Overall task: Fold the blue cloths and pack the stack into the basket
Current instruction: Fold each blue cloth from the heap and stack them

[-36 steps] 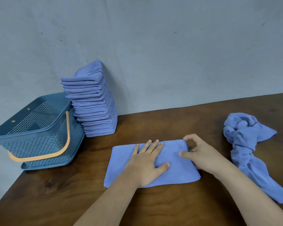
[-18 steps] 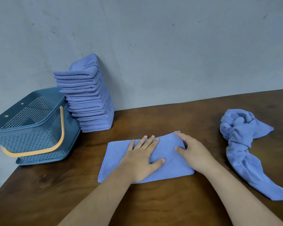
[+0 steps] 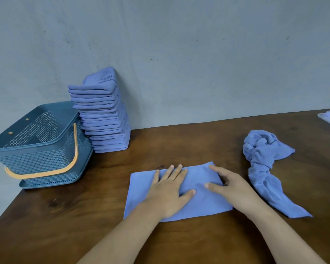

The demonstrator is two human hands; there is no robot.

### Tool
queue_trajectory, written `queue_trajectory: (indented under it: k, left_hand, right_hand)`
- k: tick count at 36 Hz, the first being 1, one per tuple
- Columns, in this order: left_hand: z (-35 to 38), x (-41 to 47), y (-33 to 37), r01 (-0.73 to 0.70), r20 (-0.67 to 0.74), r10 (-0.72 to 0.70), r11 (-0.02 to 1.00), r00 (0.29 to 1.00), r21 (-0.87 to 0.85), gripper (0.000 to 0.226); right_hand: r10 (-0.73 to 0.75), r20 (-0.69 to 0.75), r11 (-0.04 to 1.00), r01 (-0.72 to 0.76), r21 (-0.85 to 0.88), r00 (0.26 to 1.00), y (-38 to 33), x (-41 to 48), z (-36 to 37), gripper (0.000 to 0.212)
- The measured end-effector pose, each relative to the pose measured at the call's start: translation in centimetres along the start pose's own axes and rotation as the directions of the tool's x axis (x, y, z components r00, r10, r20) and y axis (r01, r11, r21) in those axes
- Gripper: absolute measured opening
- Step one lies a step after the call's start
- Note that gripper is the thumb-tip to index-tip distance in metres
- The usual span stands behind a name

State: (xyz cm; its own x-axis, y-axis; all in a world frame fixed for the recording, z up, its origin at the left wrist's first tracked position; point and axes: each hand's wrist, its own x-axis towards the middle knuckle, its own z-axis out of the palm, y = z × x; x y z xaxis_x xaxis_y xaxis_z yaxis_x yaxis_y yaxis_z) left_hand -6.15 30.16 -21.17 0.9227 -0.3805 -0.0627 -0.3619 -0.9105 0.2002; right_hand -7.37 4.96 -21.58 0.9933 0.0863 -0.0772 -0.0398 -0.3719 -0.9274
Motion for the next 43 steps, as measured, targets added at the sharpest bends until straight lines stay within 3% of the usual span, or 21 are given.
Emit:
queue_trajectory:
  k: [3,9,19,27,29,34,39,43]
  left_hand:
    - [-0.6,-1.3,-1.5,0.03,-0.008,-0.03,0.999,1.0,0.028,0.077]
    - [-0.6,-6.0,-6.8,0.105,-0.053,-0.107,0.994,0.993,-0.034,0.073]
    - [-0.4,-8.0,-10.3,0.083,-0.088,-0.099,0.983,0.991,-0.164,0.067]
    - [-0.9,-8.5,-10.3,0.063,-0.143,-0.121,0.933,0.982,-0.355,0.061]
    - [-1.1,-8.7,-10.6,0.09,-0.144,-0.185,0.862,0.972,-0.499,0.053]
    - [-1.7,-9.2,-12.4,-0.012,-0.205,-0.307,0.529,0.929,-0.849,0.041]
    - [-2.0,-9.0,-13.7,-0.079,-0.175,-0.423,0.236,0.889,-0.969,0.046]
    - [-2.3,-8.8,-14.1,-0.096,-0.146,-0.452,0.133,0.88,-0.986,0.04]
  right_hand:
    - [-0.03,-0.005,0.982,0.029,-0.189,1.0,-0.4,-0.8,0.5,0.082]
    - [-0.113,-0.071,0.898,0.071,-0.435,0.991,-0.5,-2.1,1.5,0.085]
    - [0.091,0.05,0.958,-0.074,-0.278,0.995,-2.8,-1.1,0.0,0.082]
    - [0.076,-0.029,0.979,-0.08,-0.187,0.997,-6.4,-0.9,1.0,0.055]
    - [0.064,-0.035,0.974,-0.07,-0.215,0.997,-7.5,-0.8,1.4,0.057]
    - [0.023,-0.026,0.97,-0.028,-0.24,0.999,-10.8,-0.7,2.9,0.058]
    - [-0.019,0.018,0.966,0.024,-0.257,1.0,-13.8,-0.4,5.7,0.058]
    - [-0.022,0.096,0.962,0.047,-0.271,0.995,-15.4,-0.3,8.8,0.058]
